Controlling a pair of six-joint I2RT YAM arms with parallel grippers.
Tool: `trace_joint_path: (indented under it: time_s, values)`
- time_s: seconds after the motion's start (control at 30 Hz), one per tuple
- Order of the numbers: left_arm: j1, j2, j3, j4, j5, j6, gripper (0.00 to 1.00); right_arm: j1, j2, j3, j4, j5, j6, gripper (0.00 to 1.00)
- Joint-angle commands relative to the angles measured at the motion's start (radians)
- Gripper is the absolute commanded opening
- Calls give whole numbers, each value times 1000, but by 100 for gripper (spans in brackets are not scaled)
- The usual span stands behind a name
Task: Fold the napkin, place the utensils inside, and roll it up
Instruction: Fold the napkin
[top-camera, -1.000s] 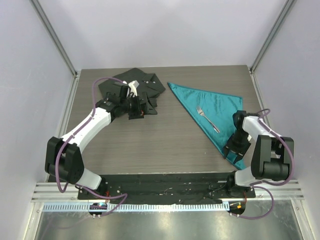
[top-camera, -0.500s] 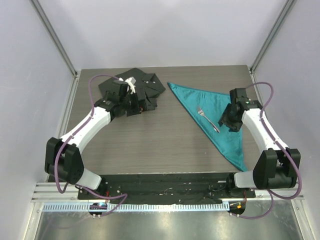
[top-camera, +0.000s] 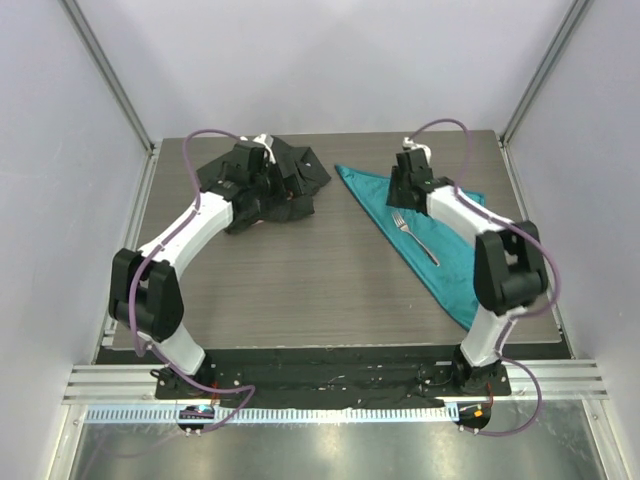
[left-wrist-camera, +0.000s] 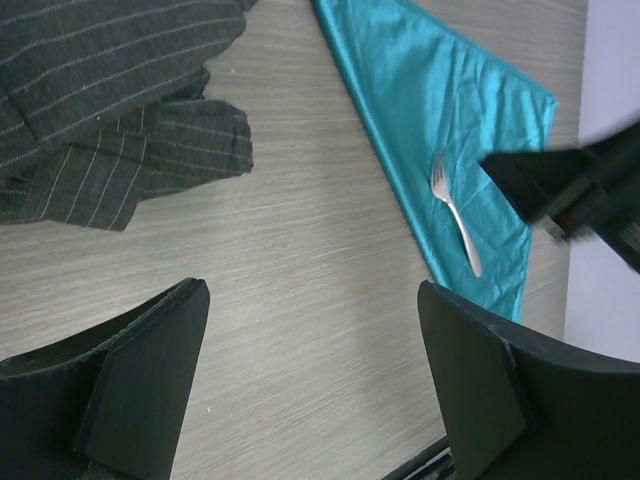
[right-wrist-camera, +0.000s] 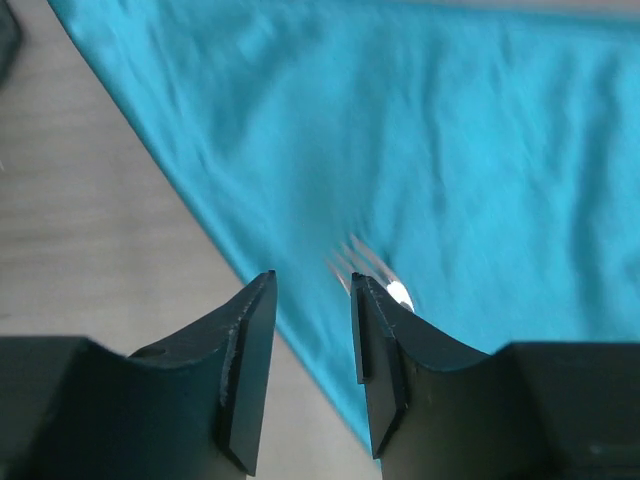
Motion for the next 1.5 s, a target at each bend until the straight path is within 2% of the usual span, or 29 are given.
trace_joint_path:
  time_s: [0.0, 0.27, 0.57, 1.13, 1.47]
  values:
    - [33, -12, 37, -19, -6, 16, 91, 36, 161, 205, 139, 37, -117, 43]
    - [95, -18, 21, -24, 41, 5, 91, 98, 451, 521, 139, -17, -187, 43]
    - [138, -28, -2, -25, 69, 8, 91, 131, 640, 773, 39, -57, -233, 38]
    - [178, -18, -19, -17, 115, 13, 91, 162, 784, 936, -91, -1, -269, 33]
    - [199, -28, -25, -17, 137, 17, 91, 188, 831, 963, -142, 72, -329, 27]
